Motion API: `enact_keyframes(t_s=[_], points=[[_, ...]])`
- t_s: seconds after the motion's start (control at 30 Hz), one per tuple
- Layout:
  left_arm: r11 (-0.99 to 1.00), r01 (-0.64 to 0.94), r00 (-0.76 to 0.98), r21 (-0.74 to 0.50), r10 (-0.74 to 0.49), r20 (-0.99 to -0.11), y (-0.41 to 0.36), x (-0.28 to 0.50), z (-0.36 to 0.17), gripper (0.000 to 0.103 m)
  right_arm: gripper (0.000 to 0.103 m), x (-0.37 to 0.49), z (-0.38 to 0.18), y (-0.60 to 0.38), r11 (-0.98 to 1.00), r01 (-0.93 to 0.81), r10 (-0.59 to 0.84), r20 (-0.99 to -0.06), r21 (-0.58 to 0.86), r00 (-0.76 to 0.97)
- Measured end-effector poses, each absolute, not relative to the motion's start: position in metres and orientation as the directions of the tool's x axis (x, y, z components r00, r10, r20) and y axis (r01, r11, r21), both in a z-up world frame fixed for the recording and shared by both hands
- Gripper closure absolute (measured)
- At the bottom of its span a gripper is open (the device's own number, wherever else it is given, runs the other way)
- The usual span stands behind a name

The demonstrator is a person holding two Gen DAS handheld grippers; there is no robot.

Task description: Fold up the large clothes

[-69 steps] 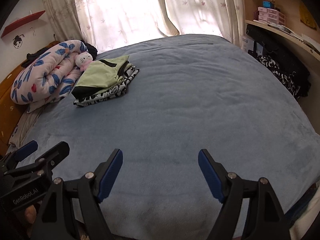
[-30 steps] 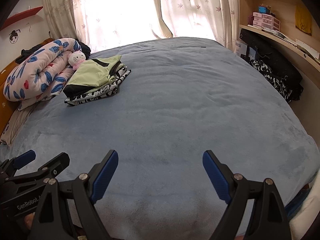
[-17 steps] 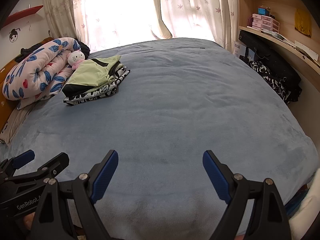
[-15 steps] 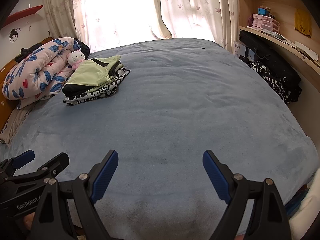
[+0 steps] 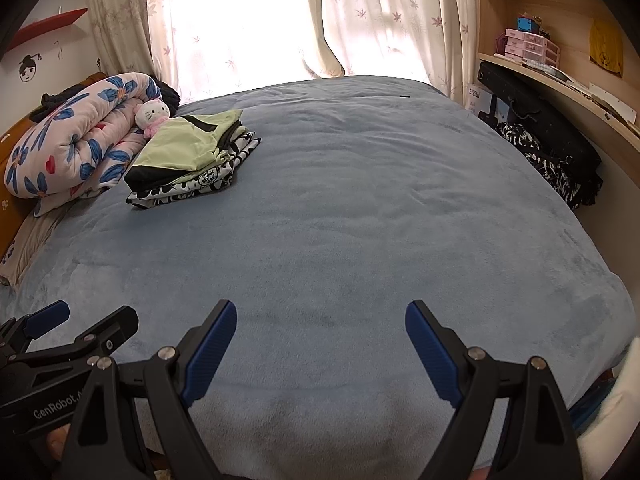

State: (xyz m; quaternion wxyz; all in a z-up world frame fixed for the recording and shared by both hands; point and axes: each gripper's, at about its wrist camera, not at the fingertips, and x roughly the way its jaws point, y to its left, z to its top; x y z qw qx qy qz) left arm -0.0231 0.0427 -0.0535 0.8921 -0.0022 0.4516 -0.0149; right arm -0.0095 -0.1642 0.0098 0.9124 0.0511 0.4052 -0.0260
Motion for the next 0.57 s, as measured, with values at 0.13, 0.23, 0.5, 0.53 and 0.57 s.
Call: enact_keyframes(t_s=[0.13,0.23,0.5,0.53,0.57], points=[[1.000,0.024,0.591,-0.018,-0.029,-0.806,0.0427,-0.0235,-0.0538,0.002,0.016,-0.0087,0.0099,-0.1632,0.993,0.089,-0.006,-0.743,0.072,0.670],[1.000,0.024,0.591,-0.017,-0.028,-0.806,0.0424,-0.0235,-0.0538,0.002,0.016,-0.0092,0.0099,-0.1634,0.994,0.089,-0.007,-0.743,0.071,0.669],[1.000,0.022,0.585,-0.020,-0.029,-0.810,0.0430,-0.0246,-0.0564,0.002,0.016,-0.0114,0.0096,-0.1638,0.994,0.088,-0.007,-0.745,0.070,0.667],[1.000,0.022,0.583,-0.020,-0.029,-0.812,0.0434,-0.0242,-0.0570,0.002,0.016,-0.0114,0.0096,-0.1637,0.994,0.088,-0.007,-0.745,0.069,0.667],[1.000,0.021,0.582,-0.020,-0.029,-0.813,0.0434,-0.0245,-0.0576,0.002,0.016,-0.0121,0.0092,-0.1646,0.994,0.087,-0.007,-0.746,0.068,0.666]])
